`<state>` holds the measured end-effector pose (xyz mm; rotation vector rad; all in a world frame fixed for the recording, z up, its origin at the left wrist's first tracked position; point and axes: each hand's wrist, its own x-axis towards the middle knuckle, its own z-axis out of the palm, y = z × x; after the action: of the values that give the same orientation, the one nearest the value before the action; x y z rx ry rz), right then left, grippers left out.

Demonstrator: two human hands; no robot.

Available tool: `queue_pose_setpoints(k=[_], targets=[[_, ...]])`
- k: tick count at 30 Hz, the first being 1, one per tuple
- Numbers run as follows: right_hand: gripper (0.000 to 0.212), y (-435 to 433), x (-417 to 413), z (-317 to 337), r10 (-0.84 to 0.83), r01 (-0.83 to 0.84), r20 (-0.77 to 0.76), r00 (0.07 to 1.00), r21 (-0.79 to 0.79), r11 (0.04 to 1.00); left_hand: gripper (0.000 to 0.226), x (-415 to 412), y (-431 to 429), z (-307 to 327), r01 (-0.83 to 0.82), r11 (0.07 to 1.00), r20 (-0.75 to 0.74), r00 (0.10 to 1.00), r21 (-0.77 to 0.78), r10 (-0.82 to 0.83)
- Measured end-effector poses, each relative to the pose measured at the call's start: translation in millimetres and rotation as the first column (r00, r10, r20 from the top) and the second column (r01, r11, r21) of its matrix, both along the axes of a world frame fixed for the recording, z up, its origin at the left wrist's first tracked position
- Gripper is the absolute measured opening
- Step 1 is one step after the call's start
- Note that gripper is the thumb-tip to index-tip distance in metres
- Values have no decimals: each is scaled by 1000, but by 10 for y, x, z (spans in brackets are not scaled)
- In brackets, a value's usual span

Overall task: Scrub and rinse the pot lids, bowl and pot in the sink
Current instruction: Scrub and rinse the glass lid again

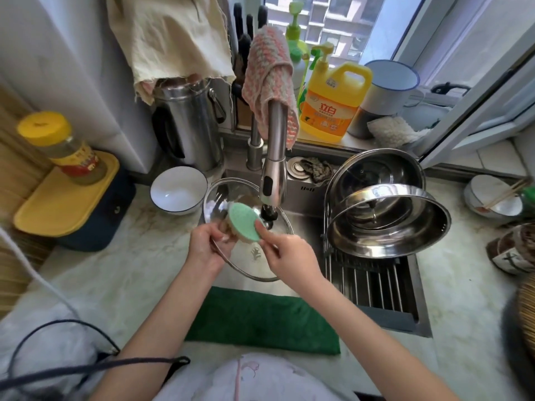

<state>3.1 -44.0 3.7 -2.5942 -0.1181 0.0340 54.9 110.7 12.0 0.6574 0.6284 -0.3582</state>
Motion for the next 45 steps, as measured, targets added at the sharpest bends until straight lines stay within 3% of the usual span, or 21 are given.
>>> queue_pose_setpoints(k=[3, 6, 9, 11, 13, 16, 18, 20, 22, 24, 25, 28, 33, 37, 41, 42, 45], targets=[[42, 21, 190, 149, -72, 65, -40, 997, -156, 986, 71, -58, -12, 8, 77, 997, 31, 997, 0, -77], [42, 14, 126, 229, -36, 24, -83, 996, -136, 990, 63, -110, -41, 24, 124, 992, -12, 992, -4, -124], [42, -29, 9, 259, 96, -116, -132, 987, -153, 981, 74, -163, -73, 56, 164, 986, -72, 984, 20, -163], [44, -215, 149, 223, -9, -19, -97, 995, -287, 958, 87, -189, -110, 41, 180, 983, -56, 983, 33, -178], [46, -343, 220, 216, -39, 7, -91, 995, -326, 945, 85, -196, -149, 63, 202, 979, -66, 978, 39, -200], [40, -366, 85, 244, 83, -96, -219, 972, -48, 994, 81, -166, -141, 27, 216, 976, -74, 974, 17, -215], [39, -471, 78, 158, 36, -51, -197, 980, -73, 996, 73, -168, -136, -2, 215, 976, -82, 973, -23, -216], [45, -621, 152, 59, -187, 177, -140, 972, -76, 981, 55, -172, -138, -13, 232, 972, -67, 970, -23, -233], [63, -706, 182, -9, -386, 443, -288, 877, 166, 881, 40, -198, -125, 13, 269, 963, -27, 963, -26, -269], [77, -771, 120, -91, -454, 582, -395, 799, 314, 750, 19, -206, -78, 22, 300, 949, 13, 954, -96, -301], [73, -822, 70, -128, -469, 599, -393, 791, 340, 725, 9, -203, -43, 13, 308, 940, 42, 951, -144, -305], [39, -926, -132, -156, -493, 634, -401, 772, 429, 644, 43, -168, 86, -120, 298, 925, 85, 955, -237, -286], [11, -956, -297, -96, -354, 543, -423, 834, 513, 665, 56, -95, 201, -314, 253, 911, 43, 966, -325, -253], [39, -878, -338, -26, -249, 601, -559, 791, 633, 489, 78, 74, 245, -489, 293, 863, 43, 952, -412, -303], [26, -898, -325, 80, -167, 591, -570, 804, 739, 324, 56, 208, 278, -630, 424, 751, 110, 895, -507, -431], [25, -904, -324, 104, -126, 586, -574, 809, 770, 255, 57, 203, 254, -659, 440, 751, 105, 887, -492, -451], [44, -918, -290, 123, -2, 570, -574, 819, 814, -109, 70, 251, 74, -781, 412, 803, 18, 893, -430, -449]])
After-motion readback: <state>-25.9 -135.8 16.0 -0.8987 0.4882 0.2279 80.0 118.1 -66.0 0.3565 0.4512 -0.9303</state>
